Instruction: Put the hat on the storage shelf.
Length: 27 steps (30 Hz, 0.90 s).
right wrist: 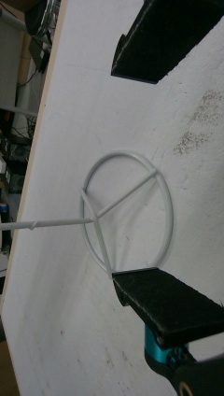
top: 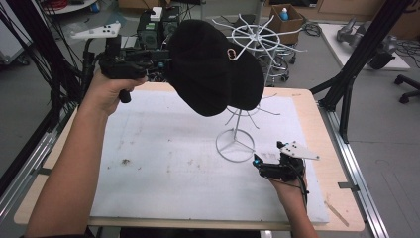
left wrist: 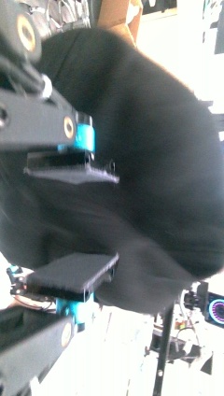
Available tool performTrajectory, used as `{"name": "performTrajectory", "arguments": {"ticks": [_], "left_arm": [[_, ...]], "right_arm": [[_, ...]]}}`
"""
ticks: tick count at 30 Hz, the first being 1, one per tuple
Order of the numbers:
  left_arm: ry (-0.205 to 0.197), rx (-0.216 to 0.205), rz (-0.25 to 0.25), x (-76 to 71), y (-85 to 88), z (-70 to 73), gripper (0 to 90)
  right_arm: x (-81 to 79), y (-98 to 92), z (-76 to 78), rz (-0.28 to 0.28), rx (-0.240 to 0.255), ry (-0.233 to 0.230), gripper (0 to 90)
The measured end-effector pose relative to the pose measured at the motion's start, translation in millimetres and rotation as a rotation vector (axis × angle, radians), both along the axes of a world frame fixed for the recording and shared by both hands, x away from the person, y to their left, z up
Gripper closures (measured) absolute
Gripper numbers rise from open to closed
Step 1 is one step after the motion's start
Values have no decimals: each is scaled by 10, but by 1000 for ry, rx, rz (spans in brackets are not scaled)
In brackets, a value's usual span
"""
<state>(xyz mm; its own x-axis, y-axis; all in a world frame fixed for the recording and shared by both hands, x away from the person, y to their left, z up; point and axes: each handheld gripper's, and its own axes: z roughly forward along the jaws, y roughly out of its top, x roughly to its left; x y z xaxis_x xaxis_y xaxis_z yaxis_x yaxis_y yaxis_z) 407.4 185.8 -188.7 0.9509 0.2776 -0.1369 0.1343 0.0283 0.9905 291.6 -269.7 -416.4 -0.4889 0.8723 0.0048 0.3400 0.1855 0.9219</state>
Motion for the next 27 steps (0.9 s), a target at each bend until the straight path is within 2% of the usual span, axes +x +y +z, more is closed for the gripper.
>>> {"name": "performTrajectory", "arguments": {"ticks": [8, 12, 13, 16, 18, 20, 22, 23, 24, 27], "left_arm": [[12, -3, 36, -67, 126, -88, 375], [26, 22, 61, -121, 209, -198, 331], [24, 48, 91, -164, 252, -277, 327], [37, 100, 111, -220, 325, -435, 312], [45, 107, 114, -236, 339, -473, 300], [49, 116, 132, -311, 404, -625, 293], [52, 121, 143, -338, 431, -677, 292], [45, 132, 171, -373, 464, -746, 292], [34, 181, 240, -438, 512, -871, 292], [46, 206, 285, -520, 576, -1066, 291]], "right_arm": [[-5, 10, 3, 3, -1, 0, 25], [-4, -1, 5, 2, -1, -2, 25], [-2, -2, 3, 2, 0, -1, 25], [1, -5, 4, 6, 3, -1, 25], [2, -10, 5, 8, 4, -4, 25], [-3, -32, 10, 3, 11, -9, 25], [-6, -38, 12, -2, 18, -5, 25], [-6, -38, 12, -2, 18, -5, 25], [1, -37, 8, -2, 16, -4, 25], [6, -9, 0, 4, 12, 5, 25]]}}
